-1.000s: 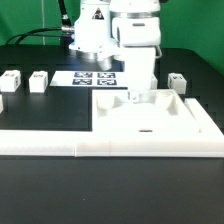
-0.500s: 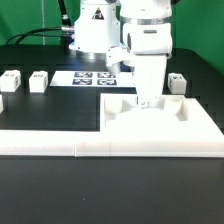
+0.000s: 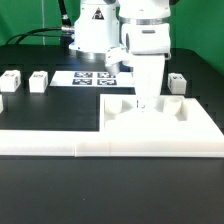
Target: Assemble square table
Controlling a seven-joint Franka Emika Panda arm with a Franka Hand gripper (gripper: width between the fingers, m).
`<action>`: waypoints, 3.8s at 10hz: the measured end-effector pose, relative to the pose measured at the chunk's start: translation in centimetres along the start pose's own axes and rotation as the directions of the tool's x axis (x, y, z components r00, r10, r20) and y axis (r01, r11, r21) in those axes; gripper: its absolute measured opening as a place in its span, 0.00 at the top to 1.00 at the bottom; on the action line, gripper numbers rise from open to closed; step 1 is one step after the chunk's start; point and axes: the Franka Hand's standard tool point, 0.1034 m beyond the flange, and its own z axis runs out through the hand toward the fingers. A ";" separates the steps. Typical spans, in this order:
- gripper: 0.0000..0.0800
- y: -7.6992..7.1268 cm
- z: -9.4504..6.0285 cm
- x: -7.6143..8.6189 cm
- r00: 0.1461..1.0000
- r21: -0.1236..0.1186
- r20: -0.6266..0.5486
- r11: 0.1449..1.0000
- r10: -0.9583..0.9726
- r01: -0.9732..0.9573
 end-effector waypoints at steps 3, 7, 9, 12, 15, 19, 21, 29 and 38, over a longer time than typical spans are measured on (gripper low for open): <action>0.26 0.0 0.0 0.0 1.000 0.000 0.000 1.000 0.000 0.000; 0.19 0.0 0.0 0.0 1.000 0.000 0.000 1.000 0.000 0.000; 0.19 0.0 0.0 0.0 1.000 0.000 0.000 1.000 0.000 0.000; 0.19 0.1 -2.3 0.7 0.998 -0.030 0.010 0.998 0.059 -0.059; 0.19 -1.9 -5.3 3.9 0.966 -0.068 0.008 0.964 0.259 -0.258; 0.19 -2.1 -6.7 6.5 0.824 -0.073 -0.043 0.821 0.564 -0.566; 0.19 -2.1 -6.7 6.8 0.731 -0.059 -0.061 0.729 0.679 -0.682; 0.19 -5.4 -4.5 11.5 0.185 0.004 -0.009 0.185 0.983 -0.983; 0.19 -9.1 -3.7 10.7 -0.002 -0.090 0.549 0.057 0.836 -0.994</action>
Offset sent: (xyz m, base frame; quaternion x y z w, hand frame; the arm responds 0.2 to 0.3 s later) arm 0.0000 0.0000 0.0000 0.0000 0.0000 0.0000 1.0000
